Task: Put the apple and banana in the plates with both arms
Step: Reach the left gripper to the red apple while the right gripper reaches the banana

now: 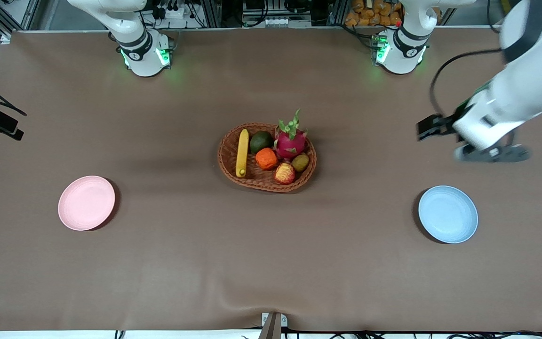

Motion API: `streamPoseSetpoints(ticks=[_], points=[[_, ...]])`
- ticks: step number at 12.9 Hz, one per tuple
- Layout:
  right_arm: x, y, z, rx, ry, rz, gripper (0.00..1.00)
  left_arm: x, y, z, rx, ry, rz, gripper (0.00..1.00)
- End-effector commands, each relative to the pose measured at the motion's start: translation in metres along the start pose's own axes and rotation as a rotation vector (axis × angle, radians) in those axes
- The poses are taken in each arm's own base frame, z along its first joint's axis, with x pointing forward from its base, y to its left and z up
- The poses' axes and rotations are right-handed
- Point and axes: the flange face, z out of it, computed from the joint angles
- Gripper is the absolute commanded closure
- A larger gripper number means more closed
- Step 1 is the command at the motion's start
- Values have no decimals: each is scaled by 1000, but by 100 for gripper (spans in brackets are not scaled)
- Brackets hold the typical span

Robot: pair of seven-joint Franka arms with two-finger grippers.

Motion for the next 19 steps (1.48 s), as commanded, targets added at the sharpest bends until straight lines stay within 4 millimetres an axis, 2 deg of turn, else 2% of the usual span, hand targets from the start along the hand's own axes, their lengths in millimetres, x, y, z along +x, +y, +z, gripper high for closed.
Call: streamPoseSetpoints(ticks=[1, 2, 3, 4, 6, 8, 9, 11, 12, 13, 16, 17, 19], points=[[6, -16, 7, -2, -15, -40, 0, 18, 66, 51, -13, -6, 14, 0], [8, -29, 15, 3, -30, -86, 0, 23, 91, 79, -19, -15, 37, 0], [12, -47, 27, 26, -57, -127, 0, 23, 121, 103, -43, -19, 37, 0], [15, -66, 45, 42, -90, -155, 0, 24, 143, 123, -51, -12, 14, 0], [23, -105, 96, 87, -183, -195, 0, 21, 186, 158, -66, 24, 12, 0], [28, -138, 138, 130, -253, -222, 0, 22, 216, 192, -77, 73, 55, 0], [30, -162, 161, 144, -277, -247, 0, 21, 230, 211, -80, 83, 69, 0], [33, -204, 191, 156, -263, -292, 0, 18, 246, 246, -79, 77, 47, 0], [29, -227, 198, 155, -247, -324, 0, 15, 252, 261, -78, 71, 26, 0], [23, -243, 205, 152, -246, -347, 0, 14, 259, 273, -82, 73, 10, 0], [4, -261, 227, 139, -292, -378, 0, 6, 275, 298, -88, 74, -48, 0], [-4, -269, 230, 135, -304, -394, 0, 0, 280, 305, -81, 65, -48, 0], [-8, -276, 229, 133, -306, -407, 0, -2, 279, 312, -71, 57, -49, 2]])
